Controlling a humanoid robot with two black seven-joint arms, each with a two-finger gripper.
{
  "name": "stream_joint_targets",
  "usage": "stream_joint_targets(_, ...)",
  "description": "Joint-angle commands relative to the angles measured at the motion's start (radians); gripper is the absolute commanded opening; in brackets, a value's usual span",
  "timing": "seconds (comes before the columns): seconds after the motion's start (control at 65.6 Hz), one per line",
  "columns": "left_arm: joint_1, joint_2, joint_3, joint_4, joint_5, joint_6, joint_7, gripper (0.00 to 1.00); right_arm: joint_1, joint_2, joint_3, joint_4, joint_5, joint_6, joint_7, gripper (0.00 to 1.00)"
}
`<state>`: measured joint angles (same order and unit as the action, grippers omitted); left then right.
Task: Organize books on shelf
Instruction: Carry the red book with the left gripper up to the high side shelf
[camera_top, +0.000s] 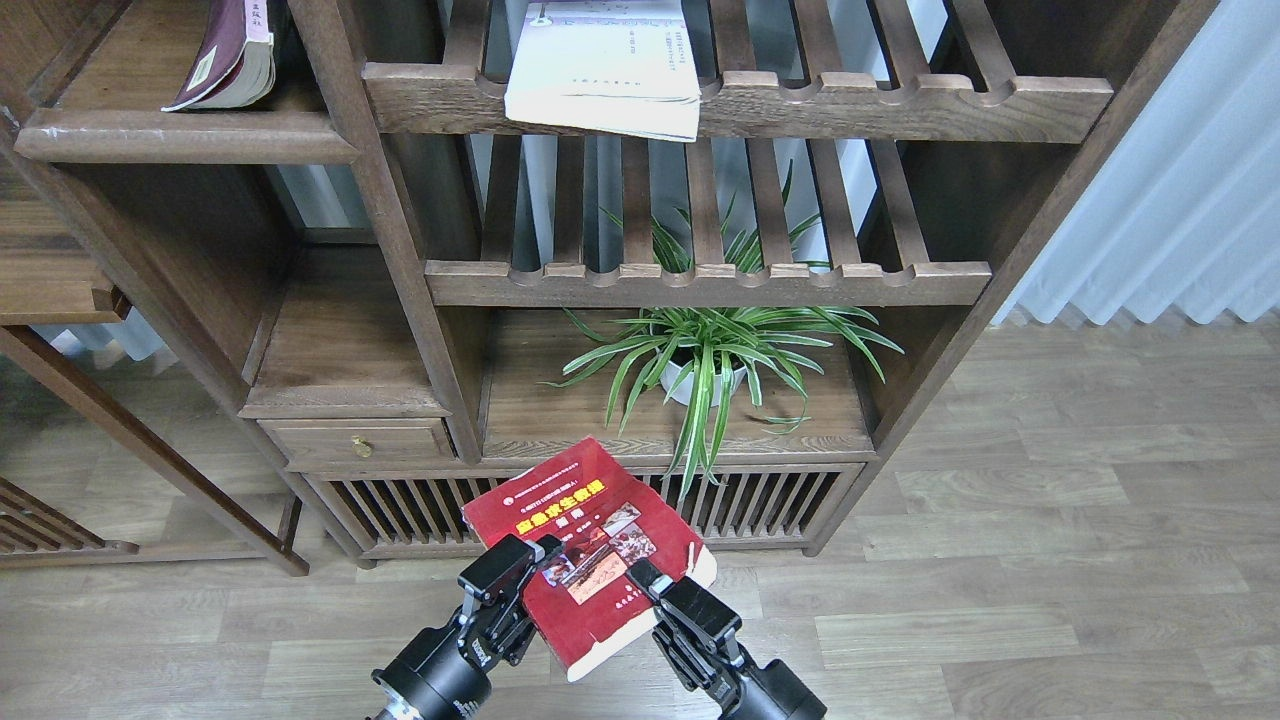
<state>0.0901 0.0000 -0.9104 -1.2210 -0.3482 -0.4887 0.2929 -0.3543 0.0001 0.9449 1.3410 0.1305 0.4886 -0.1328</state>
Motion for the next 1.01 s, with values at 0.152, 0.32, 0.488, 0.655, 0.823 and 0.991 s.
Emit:
stream_joint_targets(0.152, -0.007, 0.058, -0.067, -0.014, 0.011, 0.0, 0.018, 0.09, 0.001, 0.0, 0.003, -0.005, -0.028, 0.0, 0.001, 0.94)
stream_joint_targets(0.32, -0.007, 0.152, -0.182, -0.049, 0.057, 0.0, 0.048, 0.09, 0.005, 0.0, 0.005, -0.006, -0.029, 0.0, 0.002, 0.95)
stream_joint_targets(0.488, -0.006, 0.294, -0.363, -0.141, 0.166, 0.0, 0.063, 0.09, 0.006, 0.0, 0.008, -0.014, -0.031, 0.0, 0.005, 0.96)
stream_joint_targets(0.655, -0.006, 0.432, -0.49, -0.252, 0.179, 0.0, 0.068, 0.11, 0.014, 0.0, 0.011, -0.022, -0.031, 0.0, 0.009, 0.96)
stream_joint_targets(0.823, -0.007, 0.486, -0.617, -0.282, 0.201, 0.0, 0.081, 0.11, 0.015, 0.0, 0.014, -0.025, -0.029, 0.0, 0.012, 0.96)
stream_joint_targets(0.991, -0.007, 0.486, -0.696, -0.296, 0.294, 0.0, 0.121, 0.12, 0.015, 0.0, 0.02, -0.028, -0.029, 0.0, 0.012, 0.96)
